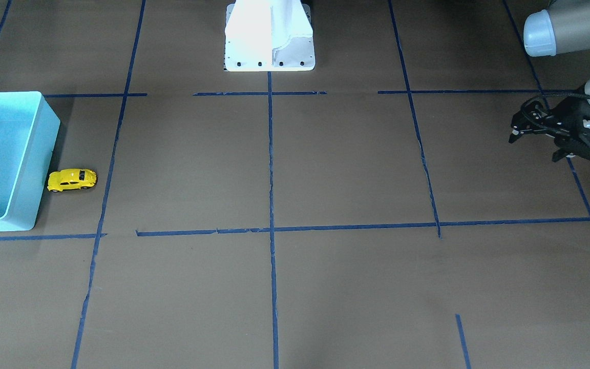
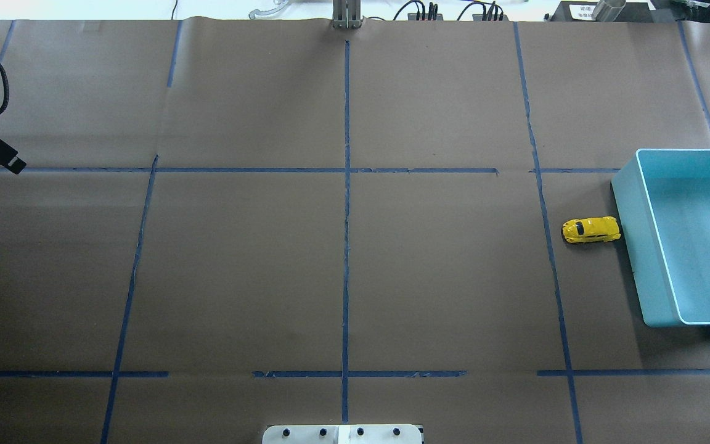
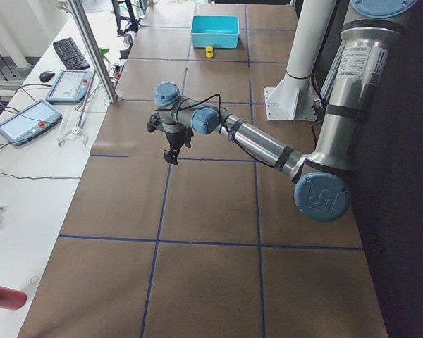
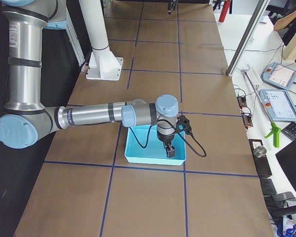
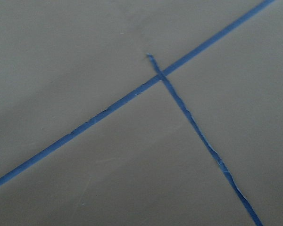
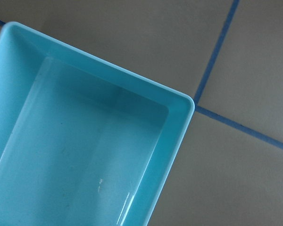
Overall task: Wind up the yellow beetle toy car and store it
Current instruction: 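Withdraw the left arm out of view while the right arm moves toward the bin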
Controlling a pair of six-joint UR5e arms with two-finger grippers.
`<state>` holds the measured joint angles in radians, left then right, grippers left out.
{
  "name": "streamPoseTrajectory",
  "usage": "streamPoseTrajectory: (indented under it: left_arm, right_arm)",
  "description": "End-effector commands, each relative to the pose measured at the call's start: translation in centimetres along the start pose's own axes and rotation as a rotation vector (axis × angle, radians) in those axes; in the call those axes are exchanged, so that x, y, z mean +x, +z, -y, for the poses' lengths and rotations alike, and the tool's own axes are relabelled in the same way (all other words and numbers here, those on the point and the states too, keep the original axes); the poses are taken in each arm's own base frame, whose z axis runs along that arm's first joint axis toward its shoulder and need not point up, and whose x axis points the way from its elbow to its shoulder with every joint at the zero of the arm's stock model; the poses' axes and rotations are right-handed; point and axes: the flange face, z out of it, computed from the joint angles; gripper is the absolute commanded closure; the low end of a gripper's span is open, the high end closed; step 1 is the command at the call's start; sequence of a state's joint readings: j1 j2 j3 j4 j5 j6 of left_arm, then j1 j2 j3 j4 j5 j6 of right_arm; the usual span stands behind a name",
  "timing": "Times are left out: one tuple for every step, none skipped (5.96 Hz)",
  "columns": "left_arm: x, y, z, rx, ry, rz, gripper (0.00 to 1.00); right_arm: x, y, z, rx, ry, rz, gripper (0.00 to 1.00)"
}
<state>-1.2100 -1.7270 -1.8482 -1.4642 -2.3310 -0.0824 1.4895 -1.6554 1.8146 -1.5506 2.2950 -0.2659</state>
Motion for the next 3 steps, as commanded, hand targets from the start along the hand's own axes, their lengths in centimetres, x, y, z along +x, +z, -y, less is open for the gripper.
streamPoseTrajectory:
  left_arm:
    - [-7.4,0.0,-4.4,-0.021,-0.168,0.029,0.0]
    - [-11.0,-0.1,-7.7,-0.03,-0.251,0.035,0.0]
    - [-13.3,-0.1,-10.4,-0.037,-0.305,0.041,0.0]
  right_arm:
    - [-6.2,0.9,4.6,0.015,-0.223,0.027,0.0]
    - [-10.3,0.9,8.6,0.03,-0.321,0.046,0.0]
    - [-14.9,2.0,11.1,0.027,-0.416,0.076,0.0]
